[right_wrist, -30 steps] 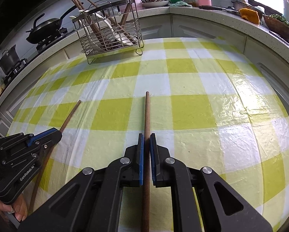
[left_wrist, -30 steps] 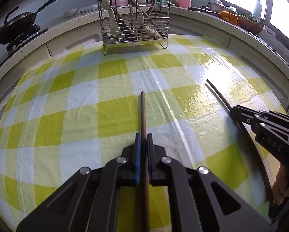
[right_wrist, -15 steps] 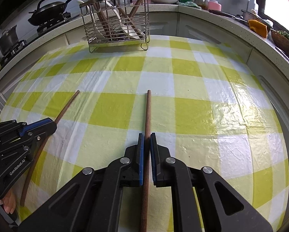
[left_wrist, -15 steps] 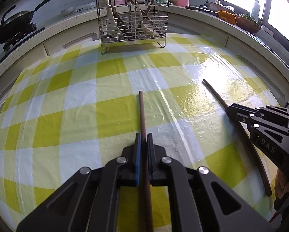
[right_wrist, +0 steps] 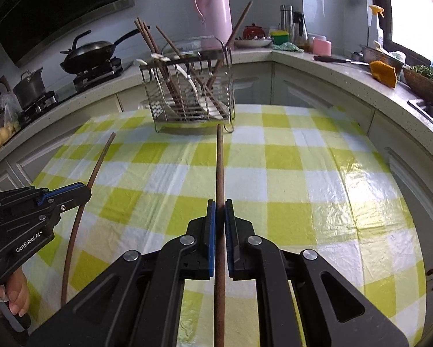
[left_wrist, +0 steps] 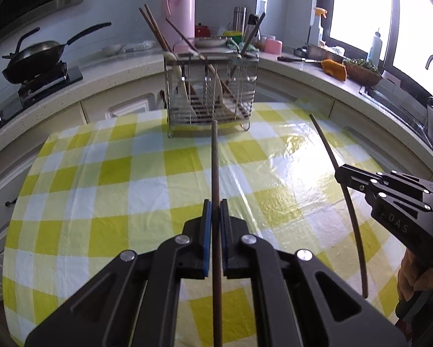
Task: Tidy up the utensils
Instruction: 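Lift both chopsticks upright and carry them over the wire rack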
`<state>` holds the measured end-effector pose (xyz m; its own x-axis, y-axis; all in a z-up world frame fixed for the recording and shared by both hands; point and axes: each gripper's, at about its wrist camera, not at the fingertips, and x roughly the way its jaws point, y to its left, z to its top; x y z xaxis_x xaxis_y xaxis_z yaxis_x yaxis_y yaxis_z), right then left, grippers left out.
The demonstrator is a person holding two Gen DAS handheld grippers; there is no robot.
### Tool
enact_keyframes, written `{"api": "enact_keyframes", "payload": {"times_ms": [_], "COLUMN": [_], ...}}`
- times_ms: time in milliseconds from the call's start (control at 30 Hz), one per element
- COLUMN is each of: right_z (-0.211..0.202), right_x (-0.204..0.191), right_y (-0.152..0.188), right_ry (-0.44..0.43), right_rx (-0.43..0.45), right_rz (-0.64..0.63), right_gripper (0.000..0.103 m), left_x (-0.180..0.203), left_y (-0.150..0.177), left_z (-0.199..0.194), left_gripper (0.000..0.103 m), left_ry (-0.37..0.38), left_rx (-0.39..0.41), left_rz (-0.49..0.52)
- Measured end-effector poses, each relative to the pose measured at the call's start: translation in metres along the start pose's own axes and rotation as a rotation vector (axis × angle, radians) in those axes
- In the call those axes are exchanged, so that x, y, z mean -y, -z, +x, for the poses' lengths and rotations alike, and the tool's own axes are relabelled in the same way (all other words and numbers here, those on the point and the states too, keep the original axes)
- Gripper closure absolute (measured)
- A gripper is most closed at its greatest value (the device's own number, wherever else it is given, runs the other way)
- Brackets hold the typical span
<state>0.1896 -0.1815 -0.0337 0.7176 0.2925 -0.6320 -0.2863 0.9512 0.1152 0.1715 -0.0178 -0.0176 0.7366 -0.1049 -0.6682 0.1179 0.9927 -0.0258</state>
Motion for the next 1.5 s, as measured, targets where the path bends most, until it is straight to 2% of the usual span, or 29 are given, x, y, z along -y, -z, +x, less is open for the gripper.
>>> {"api": "enact_keyframes", "payload": {"times_ms": [300, 633, 867, 1100, 1367, 1500], "right_z": [-0.044, -0.065, -0.066, -0.065, -0.058, -0.05], "right_x": [-0.012, -0.022, -0.028, -0.024, -0.01, -0.004], "right_y": [-0.039, -0.055, -0.07, -0.092, -0.138, -0.163], "right_ry": [0.0, -0.023, -0.028, -0.037, -0.037, -0.034], "right_rx": [0.148, 0.223, 0.272, 0.351, 0.453, 0.479], "right_rz": [-0.029, -0.054, -0.08, -0.068, -0.045, -0.034], "right_gripper": [0.095, 0.095, 0.095, 0.095, 0.095, 0.095], "left_x": [-0.004, 0.0, -0.002, -0.009, -0.016, -0.019], "left_y": [-0.034, -0.046, -0.061, -0.084, -0.127, -0.154], "left_z": [-0.045, -0.063, -0.067, -0.07, -0.072, -0.07], "left_gripper": [0.097, 0.097, 0.097, 0.097, 0.097, 0.097], "left_ry": [-0.028, -0.031, -0.048, -0.073, -0.088, -0.087], "left_rx": [0.155, 0.219, 0.248, 0.323, 0.427, 0.452], "left_rz": [0.002, 0.019, 0.027, 0.011, -0.007, -0.008]}}
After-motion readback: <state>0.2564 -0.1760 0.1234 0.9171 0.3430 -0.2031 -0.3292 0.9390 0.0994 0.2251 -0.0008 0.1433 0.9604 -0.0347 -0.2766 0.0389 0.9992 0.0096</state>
